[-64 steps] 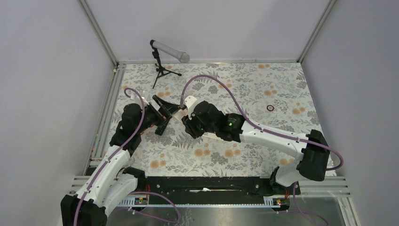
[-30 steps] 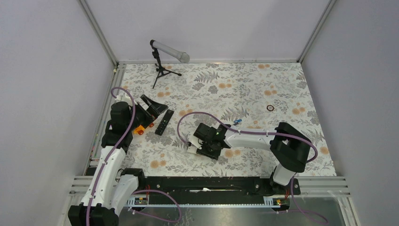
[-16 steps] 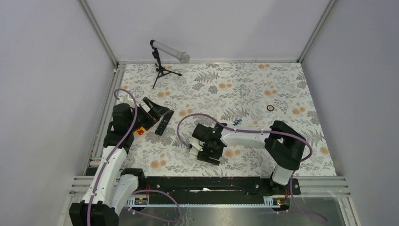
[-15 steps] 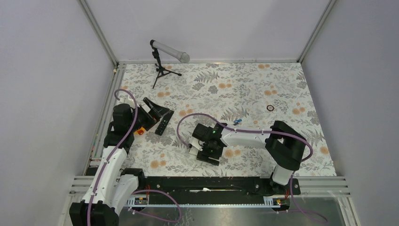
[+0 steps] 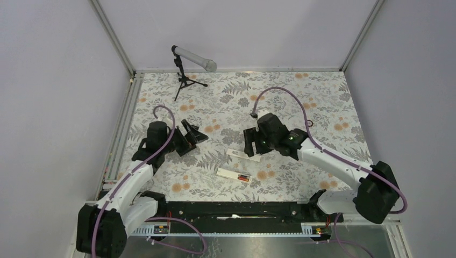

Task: Load the batteries into the remote control
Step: Place the remote control at the center of the board, then pick up the battery cover at the center of the board.

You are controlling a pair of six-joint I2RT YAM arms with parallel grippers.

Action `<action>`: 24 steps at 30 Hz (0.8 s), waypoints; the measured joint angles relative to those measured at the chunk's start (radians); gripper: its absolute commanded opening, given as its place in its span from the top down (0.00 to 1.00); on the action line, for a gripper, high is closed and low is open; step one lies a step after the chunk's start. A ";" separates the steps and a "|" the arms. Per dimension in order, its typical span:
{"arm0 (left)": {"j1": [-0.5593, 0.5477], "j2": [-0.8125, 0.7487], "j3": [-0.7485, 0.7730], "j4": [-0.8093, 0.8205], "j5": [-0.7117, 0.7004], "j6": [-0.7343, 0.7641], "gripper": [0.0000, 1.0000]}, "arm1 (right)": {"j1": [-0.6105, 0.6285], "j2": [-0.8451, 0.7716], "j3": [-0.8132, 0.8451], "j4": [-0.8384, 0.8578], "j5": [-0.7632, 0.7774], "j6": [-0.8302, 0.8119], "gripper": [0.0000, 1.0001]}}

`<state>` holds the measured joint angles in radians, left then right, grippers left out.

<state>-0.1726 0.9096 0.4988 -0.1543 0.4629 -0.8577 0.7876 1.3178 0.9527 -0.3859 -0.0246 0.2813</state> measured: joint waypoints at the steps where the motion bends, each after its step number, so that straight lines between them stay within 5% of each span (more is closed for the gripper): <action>1: -0.023 0.018 -0.002 0.012 -0.003 -0.003 0.11 | -0.011 -0.018 -0.023 0.003 0.021 0.056 0.22; 11: -0.191 0.270 -0.002 0.164 -0.042 -0.031 0.27 | -0.067 -0.074 -0.264 0.039 0.087 0.456 0.37; 24: -0.253 0.520 0.057 0.322 -0.068 -0.024 0.38 | -0.136 0.023 -0.311 0.216 0.065 0.528 0.44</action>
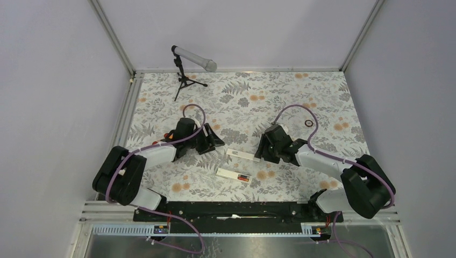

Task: Load the batteries into the remote control
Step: Pick up the battery cover at the center of the board.

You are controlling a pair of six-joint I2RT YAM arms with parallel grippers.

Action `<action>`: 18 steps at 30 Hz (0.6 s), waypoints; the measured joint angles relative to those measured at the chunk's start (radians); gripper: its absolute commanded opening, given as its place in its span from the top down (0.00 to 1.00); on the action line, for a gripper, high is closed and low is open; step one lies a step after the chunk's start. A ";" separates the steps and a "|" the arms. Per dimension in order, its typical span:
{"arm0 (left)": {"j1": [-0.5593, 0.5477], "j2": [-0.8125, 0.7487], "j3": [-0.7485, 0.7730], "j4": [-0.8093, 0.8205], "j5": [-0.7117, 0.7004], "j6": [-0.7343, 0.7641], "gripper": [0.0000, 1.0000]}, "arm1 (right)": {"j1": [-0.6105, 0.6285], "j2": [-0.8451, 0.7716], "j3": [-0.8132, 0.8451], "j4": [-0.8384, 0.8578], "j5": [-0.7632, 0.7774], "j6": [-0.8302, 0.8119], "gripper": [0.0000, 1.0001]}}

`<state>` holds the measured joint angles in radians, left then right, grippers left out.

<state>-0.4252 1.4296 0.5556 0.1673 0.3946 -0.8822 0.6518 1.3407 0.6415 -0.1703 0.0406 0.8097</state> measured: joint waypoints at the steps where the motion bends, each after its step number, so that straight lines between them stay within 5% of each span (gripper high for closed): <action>1: -0.005 0.017 0.007 0.010 0.000 -0.001 0.38 | -0.001 0.010 0.000 0.008 0.000 0.000 0.45; 18: -0.114 0.174 0.047 0.108 -0.055 -0.060 0.50 | -0.006 0.116 0.008 0.110 -0.002 0.003 0.49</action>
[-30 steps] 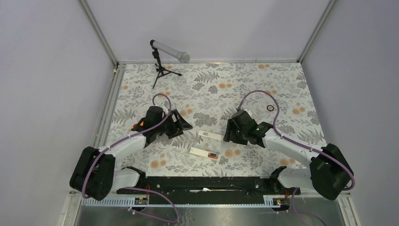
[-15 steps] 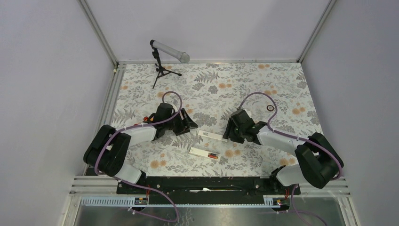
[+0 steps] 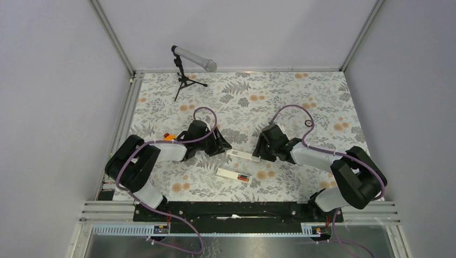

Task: Load the batteries into the remote control
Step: Pick up the battery cover at the center of the board.

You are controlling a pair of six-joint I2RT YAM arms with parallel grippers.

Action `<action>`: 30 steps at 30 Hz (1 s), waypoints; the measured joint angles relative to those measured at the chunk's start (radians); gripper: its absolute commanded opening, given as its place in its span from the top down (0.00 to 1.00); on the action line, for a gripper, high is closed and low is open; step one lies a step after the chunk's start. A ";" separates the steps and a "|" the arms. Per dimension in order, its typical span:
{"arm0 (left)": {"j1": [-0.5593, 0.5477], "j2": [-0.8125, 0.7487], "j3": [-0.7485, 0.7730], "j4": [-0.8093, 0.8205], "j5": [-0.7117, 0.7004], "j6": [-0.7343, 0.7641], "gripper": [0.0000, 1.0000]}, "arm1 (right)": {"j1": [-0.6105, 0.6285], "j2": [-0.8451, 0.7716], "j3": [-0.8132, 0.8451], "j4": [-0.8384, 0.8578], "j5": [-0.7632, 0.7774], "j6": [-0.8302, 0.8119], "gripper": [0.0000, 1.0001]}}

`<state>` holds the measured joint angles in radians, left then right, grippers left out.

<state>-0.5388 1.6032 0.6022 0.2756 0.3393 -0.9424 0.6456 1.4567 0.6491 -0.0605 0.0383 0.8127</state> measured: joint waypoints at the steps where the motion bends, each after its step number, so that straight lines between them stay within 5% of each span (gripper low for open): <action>1: -0.004 0.003 0.000 0.009 -0.006 0.000 0.50 | 0.000 0.000 0.000 0.000 0.002 0.000 0.49; 14: -0.016 0.047 0.003 0.082 0.019 -0.092 0.55 | -0.009 0.002 -0.001 0.009 -0.032 -0.007 0.50; 30: -0.063 -0.195 -0.032 0.005 0.076 -0.150 0.55 | -0.011 -0.076 -0.046 -0.051 -0.123 -0.008 0.50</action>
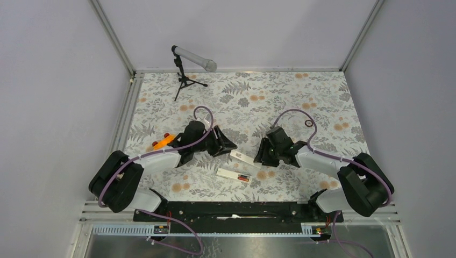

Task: Load the batteries into the remote control
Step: Pick up the battery cover at the center of the board.

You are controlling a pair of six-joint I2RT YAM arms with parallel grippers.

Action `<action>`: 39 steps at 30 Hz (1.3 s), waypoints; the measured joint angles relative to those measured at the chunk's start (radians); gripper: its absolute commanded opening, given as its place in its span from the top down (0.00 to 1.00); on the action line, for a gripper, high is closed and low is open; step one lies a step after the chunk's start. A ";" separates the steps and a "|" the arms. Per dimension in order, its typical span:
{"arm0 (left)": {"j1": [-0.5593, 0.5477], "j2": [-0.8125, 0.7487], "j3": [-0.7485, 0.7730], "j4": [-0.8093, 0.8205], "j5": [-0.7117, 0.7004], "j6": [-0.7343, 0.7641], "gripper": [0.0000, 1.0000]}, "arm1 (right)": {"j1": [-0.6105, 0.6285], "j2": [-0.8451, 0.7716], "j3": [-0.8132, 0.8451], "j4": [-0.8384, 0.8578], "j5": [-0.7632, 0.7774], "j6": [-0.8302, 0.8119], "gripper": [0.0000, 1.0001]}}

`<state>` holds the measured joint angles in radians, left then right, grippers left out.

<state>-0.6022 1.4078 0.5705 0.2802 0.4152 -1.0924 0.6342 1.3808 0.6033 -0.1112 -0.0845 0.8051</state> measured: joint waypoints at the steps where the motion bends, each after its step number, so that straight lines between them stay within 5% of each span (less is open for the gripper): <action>1: -0.008 -0.011 -0.004 -0.002 0.000 -0.006 0.55 | 0.000 -0.006 -0.008 -0.001 -0.009 0.000 0.50; 26: -0.193 -0.185 -0.186 -0.080 -0.078 -0.156 0.58 | 0.001 -0.078 -0.089 0.035 -0.114 -0.031 0.50; 39: -0.244 -0.250 -0.241 -0.035 -0.159 -0.227 0.75 | 0.001 -0.072 -0.111 0.072 -0.135 -0.034 0.51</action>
<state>-0.8459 1.1576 0.3298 0.2447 0.2565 -1.3193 0.6353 1.3083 0.4919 -0.0391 -0.2192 0.7708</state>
